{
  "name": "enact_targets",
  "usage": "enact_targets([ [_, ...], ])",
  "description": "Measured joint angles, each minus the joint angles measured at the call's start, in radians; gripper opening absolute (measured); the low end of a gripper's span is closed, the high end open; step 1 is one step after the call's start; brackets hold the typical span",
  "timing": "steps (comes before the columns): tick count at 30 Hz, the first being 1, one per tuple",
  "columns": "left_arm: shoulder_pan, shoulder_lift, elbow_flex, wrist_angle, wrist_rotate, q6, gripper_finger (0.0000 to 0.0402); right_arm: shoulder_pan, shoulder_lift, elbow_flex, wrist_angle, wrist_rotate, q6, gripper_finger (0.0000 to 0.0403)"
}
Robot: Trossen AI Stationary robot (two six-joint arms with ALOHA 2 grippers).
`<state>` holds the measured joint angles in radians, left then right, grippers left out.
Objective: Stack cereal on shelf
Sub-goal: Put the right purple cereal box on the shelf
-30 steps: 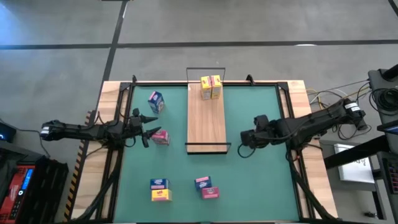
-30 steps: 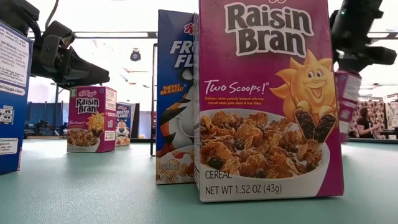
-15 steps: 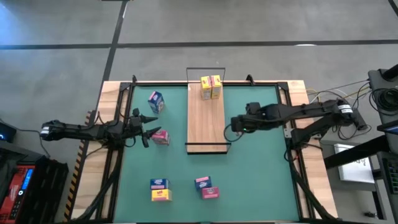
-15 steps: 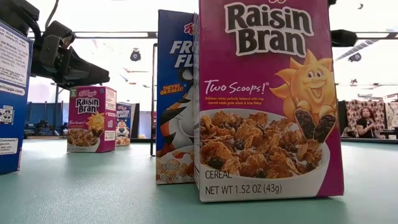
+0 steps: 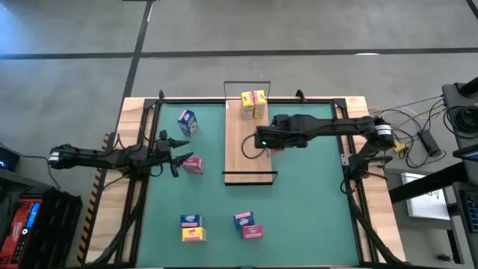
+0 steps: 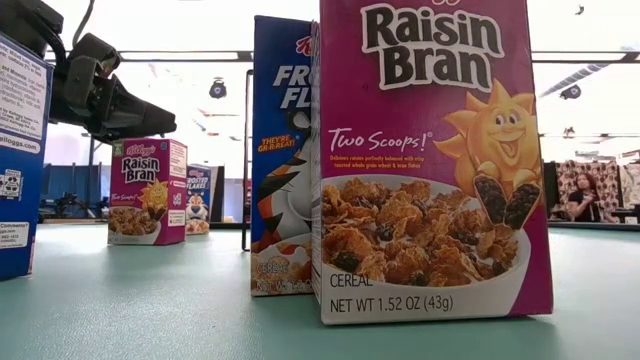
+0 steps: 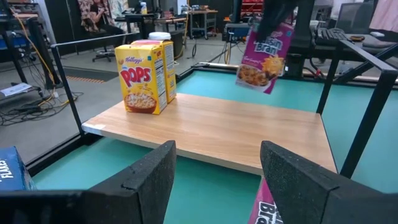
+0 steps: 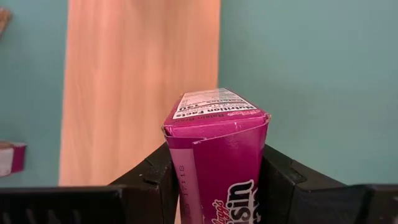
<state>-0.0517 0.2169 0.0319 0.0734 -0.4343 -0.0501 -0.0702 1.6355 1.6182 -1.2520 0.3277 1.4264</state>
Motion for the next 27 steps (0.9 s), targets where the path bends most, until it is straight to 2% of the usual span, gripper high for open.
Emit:
enact_targets([
  [8,0.0,0.0,0.0,0.0,0.0,0.0,0.0218,-0.123,0.118,0.129,-0.005,-0.146,-0.116,0.0144],
  [21,0.0,0.0,0.0,0.0,0.0,0.0,0.0218,-0.182,0.309,0.377,-0.007,-0.144,-0.185,0.0144],
  [27,0.0,0.0,0.0,0.0,0.0,0.0,0.0218,-0.207,0.429,0.507,-0.088,-0.143,-0.189,0.0144],
])
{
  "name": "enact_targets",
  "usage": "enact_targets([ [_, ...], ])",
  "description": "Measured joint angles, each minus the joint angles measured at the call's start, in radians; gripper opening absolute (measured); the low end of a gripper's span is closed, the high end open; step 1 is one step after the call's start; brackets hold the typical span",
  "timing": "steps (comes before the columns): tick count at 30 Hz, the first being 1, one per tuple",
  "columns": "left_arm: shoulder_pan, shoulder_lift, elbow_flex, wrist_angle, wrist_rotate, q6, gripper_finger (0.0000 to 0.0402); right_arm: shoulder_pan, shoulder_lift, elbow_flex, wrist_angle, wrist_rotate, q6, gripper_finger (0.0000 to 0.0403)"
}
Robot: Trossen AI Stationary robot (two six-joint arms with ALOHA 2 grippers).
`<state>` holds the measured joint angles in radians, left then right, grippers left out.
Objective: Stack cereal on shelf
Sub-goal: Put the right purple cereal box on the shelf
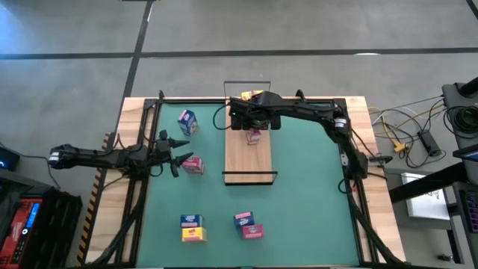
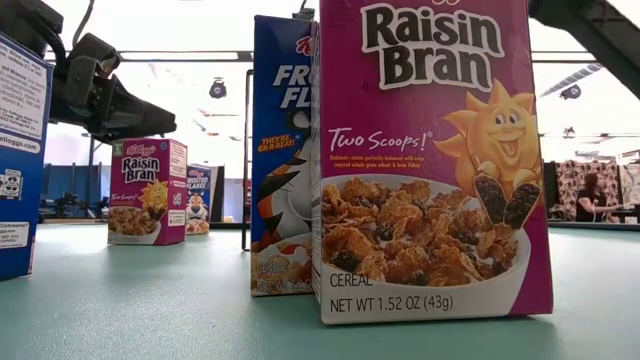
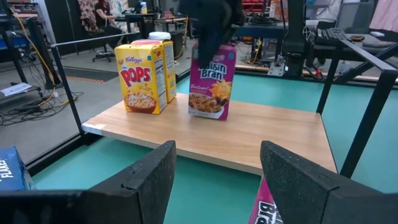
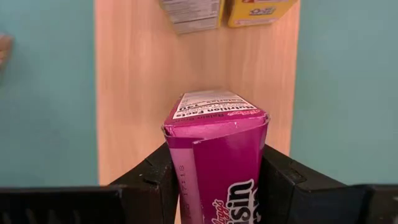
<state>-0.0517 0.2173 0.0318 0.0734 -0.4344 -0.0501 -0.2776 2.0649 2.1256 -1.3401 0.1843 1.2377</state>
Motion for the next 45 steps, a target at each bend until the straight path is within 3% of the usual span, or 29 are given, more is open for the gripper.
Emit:
enact_targets([
  [9,0.0,0.001,0.0,0.0,0.0,0.0,0.0218,-0.031,0.101,0.161,-0.059,-0.002,-0.016,0.0144],
  [32,0.0,0.002,0.0,0.0,0.0,0.0,0.0218,-0.056,0.098,0.155,-0.037,-0.001,-0.021,0.0145],
  [45,0.0,0.002,0.0,0.0,0.0,0.0,0.0218,-0.063,0.098,0.152,-0.009,0.011,-0.071,0.0214],
])
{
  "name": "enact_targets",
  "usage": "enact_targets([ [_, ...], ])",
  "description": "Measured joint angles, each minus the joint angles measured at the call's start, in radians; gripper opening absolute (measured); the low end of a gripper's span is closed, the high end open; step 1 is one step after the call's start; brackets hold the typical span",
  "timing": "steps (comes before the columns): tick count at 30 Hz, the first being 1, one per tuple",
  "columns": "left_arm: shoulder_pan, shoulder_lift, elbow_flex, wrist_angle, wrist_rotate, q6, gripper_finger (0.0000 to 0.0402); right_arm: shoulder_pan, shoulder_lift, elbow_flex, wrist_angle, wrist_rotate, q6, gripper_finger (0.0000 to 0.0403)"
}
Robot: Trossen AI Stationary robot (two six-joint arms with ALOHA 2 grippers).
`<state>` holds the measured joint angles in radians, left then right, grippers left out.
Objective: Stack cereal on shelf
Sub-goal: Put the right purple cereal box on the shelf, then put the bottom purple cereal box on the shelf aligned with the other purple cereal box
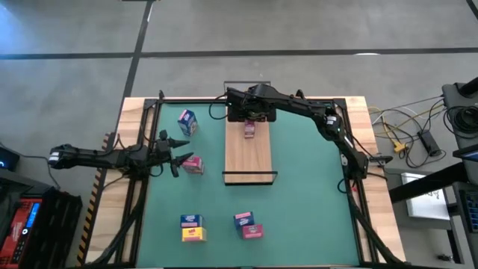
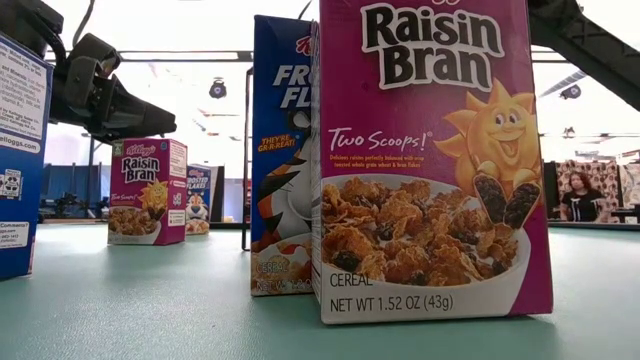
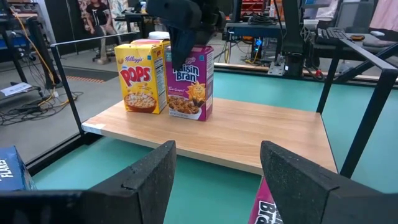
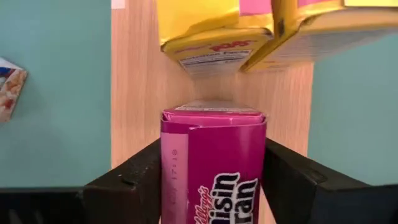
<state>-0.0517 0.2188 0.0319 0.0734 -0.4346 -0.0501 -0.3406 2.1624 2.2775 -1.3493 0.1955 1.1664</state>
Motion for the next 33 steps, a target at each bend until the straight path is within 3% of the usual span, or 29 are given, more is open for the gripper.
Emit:
enact_targets([
  [17,0.0,0.0,0.0,0.0,0.0,0.0,0.0218,0.049,-0.021,0.078,-0.084,-0.02,-0.015,0.0285],
  [23,0.0,0.0,0.0,0.0,0.0,0.0,0.0218,0.091,-0.083,0.078,-0.093,-0.009,-0.025,0.0285],
  [33,0.0,0.0,0.0,0.0,0.0,0.0,0.0218,0.216,-0.208,0.073,-0.219,0.111,0.022,0.0281],
])
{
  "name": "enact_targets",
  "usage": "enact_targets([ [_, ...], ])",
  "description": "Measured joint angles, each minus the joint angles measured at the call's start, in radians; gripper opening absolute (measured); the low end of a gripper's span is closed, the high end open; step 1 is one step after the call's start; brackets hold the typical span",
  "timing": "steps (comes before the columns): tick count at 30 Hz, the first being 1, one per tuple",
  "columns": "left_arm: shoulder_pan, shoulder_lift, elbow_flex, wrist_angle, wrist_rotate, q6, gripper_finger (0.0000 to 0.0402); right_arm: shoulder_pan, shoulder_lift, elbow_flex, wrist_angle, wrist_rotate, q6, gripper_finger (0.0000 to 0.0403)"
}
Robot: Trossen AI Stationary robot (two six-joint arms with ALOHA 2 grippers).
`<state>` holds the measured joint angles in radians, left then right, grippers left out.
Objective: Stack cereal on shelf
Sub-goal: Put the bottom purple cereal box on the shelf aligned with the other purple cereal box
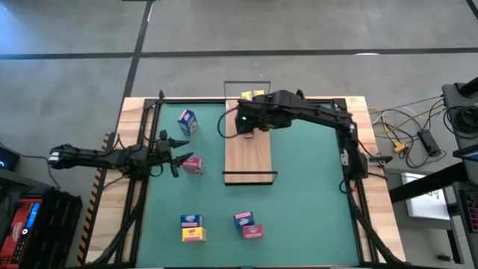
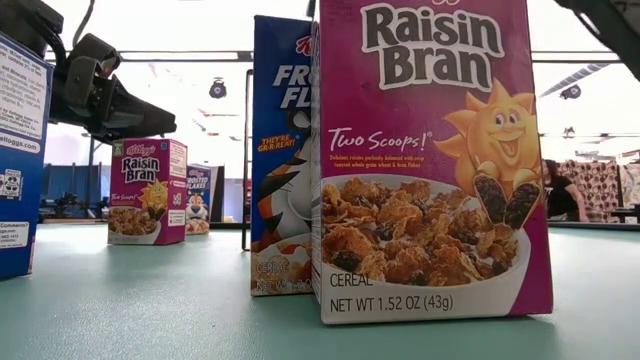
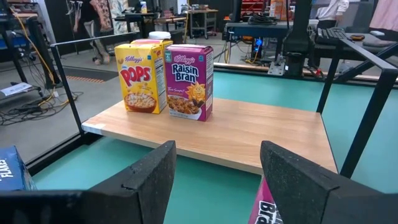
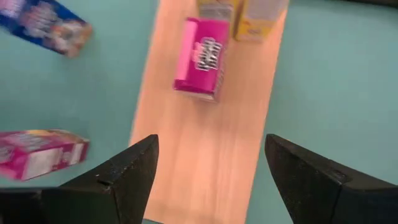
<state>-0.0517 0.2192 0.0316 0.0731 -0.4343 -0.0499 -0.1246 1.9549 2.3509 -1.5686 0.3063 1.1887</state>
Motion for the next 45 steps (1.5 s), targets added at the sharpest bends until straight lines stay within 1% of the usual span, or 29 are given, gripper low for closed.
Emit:
enact_targets([
  [3,0.0,0.0,0.0,0.0,0.0,0.0,0.0218,0.052,-0.039,-0.002,-0.002,0.054,-0.03,0.0278],
  [8,0.0,0.002,0.0,-0.001,0.0,0.0,0.0218,0.14,-0.074,-0.005,-0.003,0.11,-0.014,0.0272],
  [17,0.0,0.004,0.0,0.0,0.0,0.0,0.0218,0.27,-0.056,-0.037,-0.003,0.114,0.025,0.0268],
  [24,0.0,0.004,0.0,0.0,0.0,0.0,0.0218,0.372,-0.059,-0.087,-0.003,0.119,0.126,0.0257],
  [34,0.0,0.004,0.0,0.0,0.0,0.0,0.0218,0.555,-0.061,-0.117,-0.002,0.243,0.262,0.0246],
  [39,0.0,0.004,0.0,0.0,0.0,0.0,0.0218,0.624,-0.061,-0.151,-0.003,0.263,0.331,0.0246],
  [45,0.0,0.004,0.0,0.0,0.0,0.0,0.0218,0.687,-0.057,-0.191,-0.002,0.26,0.33,0.0247],
])
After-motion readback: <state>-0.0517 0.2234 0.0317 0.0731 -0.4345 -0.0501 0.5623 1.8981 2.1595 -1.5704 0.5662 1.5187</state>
